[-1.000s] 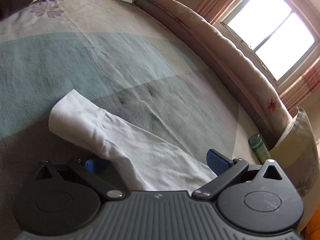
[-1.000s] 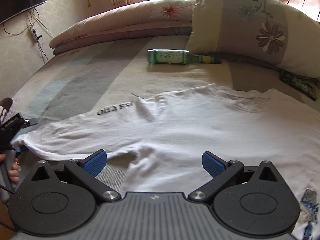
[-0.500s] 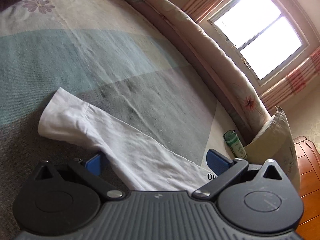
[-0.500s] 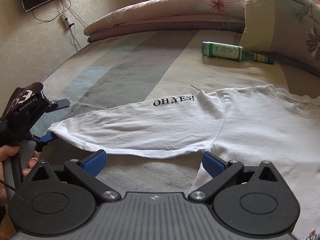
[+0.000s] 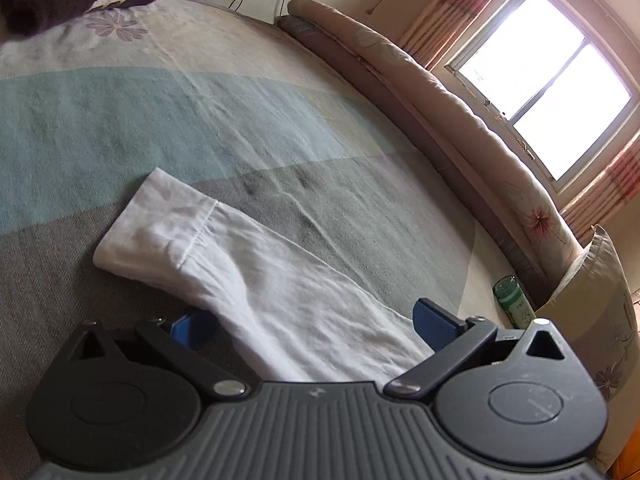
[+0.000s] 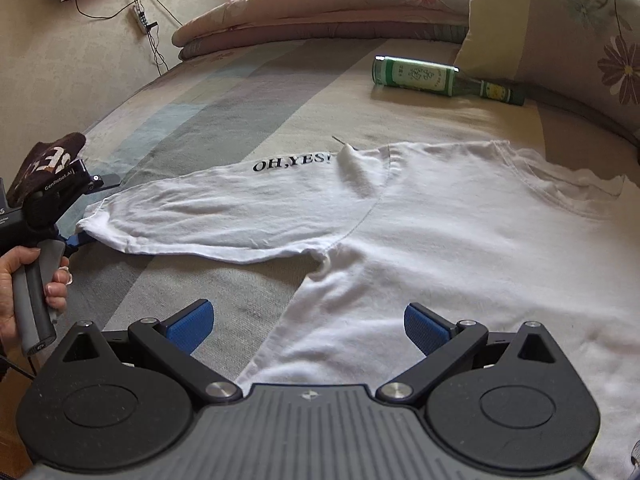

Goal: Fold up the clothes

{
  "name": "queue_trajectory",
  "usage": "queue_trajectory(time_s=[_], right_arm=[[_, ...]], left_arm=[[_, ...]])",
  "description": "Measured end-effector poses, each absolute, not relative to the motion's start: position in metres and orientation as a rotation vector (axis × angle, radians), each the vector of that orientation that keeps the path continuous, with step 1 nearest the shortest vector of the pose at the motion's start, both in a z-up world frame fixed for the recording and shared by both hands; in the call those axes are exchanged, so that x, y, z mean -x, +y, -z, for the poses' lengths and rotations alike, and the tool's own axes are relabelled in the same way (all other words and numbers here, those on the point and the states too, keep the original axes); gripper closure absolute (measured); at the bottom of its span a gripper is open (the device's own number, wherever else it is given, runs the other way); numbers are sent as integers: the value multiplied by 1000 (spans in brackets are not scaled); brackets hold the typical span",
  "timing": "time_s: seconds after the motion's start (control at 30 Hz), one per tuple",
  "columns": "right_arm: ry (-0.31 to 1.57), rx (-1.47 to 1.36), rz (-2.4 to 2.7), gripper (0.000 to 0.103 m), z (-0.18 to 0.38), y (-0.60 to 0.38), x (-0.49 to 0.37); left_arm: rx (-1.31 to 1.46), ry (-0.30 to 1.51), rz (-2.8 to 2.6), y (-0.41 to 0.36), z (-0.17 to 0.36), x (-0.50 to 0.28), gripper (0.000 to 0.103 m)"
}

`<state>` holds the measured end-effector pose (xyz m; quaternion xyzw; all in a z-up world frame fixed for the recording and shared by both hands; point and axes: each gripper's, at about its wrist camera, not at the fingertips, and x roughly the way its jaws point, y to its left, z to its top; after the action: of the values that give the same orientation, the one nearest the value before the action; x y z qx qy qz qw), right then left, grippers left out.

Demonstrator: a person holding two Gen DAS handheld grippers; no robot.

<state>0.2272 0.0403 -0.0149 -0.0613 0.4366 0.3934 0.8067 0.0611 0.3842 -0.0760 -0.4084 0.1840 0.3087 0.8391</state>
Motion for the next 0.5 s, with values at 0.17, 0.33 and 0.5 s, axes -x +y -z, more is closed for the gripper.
queue_trajectory(time_s=[0.17, 0.33, 0.5], right_arm=[[1025, 155, -825, 0, 26, 34, -227], [998, 105, -834, 0, 27, 28, -229], [1024, 89, -878, 0, 37, 32, -231]], left_arm=[[848, 374, -659, 385, 76, -66, 1], [827, 368, -679, 379, 75, -70, 1], [802, 360, -672, 372, 77, -71, 1]])
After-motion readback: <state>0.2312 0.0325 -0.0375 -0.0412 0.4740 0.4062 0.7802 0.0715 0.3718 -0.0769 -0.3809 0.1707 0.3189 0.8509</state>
